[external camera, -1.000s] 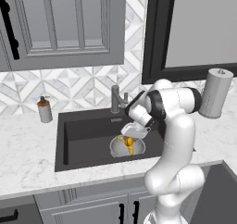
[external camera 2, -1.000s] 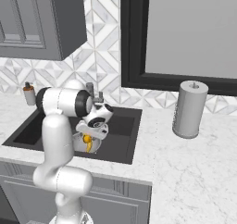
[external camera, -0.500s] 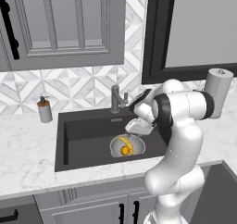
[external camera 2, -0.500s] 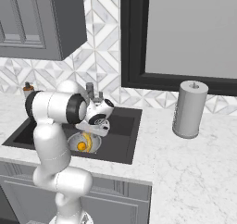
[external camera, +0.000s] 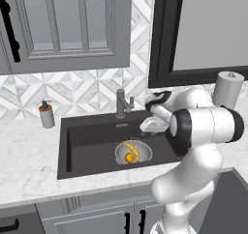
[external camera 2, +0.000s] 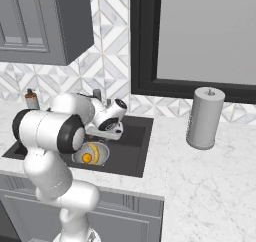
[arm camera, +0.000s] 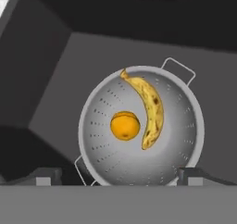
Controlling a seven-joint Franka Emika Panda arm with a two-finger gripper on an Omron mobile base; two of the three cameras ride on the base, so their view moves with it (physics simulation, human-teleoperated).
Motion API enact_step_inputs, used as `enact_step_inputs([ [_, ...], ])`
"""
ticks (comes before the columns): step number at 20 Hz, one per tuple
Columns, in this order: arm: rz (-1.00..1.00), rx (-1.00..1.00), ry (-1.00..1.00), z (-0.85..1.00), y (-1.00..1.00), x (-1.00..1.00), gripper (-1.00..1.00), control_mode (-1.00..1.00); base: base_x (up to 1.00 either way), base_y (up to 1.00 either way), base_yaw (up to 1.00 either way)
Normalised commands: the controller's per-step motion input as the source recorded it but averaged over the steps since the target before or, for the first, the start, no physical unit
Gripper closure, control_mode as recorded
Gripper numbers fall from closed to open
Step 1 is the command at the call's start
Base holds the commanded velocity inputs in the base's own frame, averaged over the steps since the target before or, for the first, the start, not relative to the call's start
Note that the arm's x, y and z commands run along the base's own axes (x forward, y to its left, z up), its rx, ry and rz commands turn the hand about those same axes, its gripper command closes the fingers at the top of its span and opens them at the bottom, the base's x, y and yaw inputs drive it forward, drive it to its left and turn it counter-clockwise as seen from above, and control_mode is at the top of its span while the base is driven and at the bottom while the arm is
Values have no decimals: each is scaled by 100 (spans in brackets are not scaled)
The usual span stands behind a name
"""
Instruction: Put the colander in the sink, put the banana, tangerine in the colander, and turn on the sink faucet and pour water over the colander.
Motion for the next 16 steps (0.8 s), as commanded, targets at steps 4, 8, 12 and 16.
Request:
enact_step_inputs([
  [4,13,-13,-37,45,-10,-45,-100,-100,0,0,0],
  [8,22,-18,-59,27,-7,-55,-100,-100,0,0,0],
  [12,8,-3,-68,32,-1,-33,-100,-100,0,0,0],
  [16,3,1,-60,42,-14,-13,-100,-100,0,0,0],
])
